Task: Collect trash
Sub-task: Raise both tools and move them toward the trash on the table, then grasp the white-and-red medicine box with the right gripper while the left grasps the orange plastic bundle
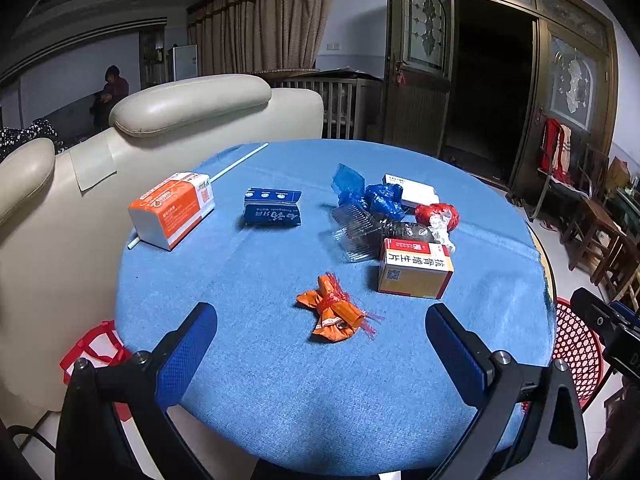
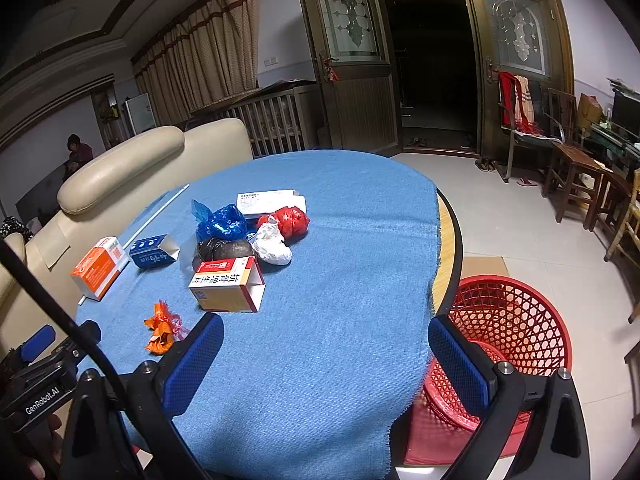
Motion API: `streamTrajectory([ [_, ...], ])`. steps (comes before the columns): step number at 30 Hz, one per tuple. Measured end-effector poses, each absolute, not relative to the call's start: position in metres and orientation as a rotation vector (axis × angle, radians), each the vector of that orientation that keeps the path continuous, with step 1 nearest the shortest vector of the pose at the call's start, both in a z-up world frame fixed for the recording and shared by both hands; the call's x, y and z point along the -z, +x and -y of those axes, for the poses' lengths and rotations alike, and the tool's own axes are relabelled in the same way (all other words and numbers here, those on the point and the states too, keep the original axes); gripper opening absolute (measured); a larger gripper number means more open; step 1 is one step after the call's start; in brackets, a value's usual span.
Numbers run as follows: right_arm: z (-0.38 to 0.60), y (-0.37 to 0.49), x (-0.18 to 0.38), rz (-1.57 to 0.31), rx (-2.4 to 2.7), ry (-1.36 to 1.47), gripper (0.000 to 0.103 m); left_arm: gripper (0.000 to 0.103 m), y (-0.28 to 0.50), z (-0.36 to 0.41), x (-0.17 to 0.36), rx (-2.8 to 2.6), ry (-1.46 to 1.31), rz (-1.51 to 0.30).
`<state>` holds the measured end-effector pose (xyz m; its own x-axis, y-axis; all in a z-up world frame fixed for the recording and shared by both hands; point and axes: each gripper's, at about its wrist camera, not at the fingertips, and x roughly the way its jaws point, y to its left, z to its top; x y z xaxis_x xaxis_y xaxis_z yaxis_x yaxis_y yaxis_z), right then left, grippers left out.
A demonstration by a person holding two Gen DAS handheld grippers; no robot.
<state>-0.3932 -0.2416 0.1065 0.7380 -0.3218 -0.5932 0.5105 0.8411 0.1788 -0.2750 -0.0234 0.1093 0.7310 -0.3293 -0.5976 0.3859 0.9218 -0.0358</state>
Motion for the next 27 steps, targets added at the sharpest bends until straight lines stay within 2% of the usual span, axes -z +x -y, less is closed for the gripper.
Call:
streamTrajectory([
  [17, 0.239, -0.392, -0.107, -0.581, 0.469, 0.335, 0.103, 0.103, -0.271, 0.018, -0.108, 0.383, 0.084, -0.645],
  [27, 0.219, -0.363, -0.108, -0.591, 0.406, 0.281, 0.103, 0.103, -0.241, -0.031, -0.103, 0.238, -0.007, -0.658],
])
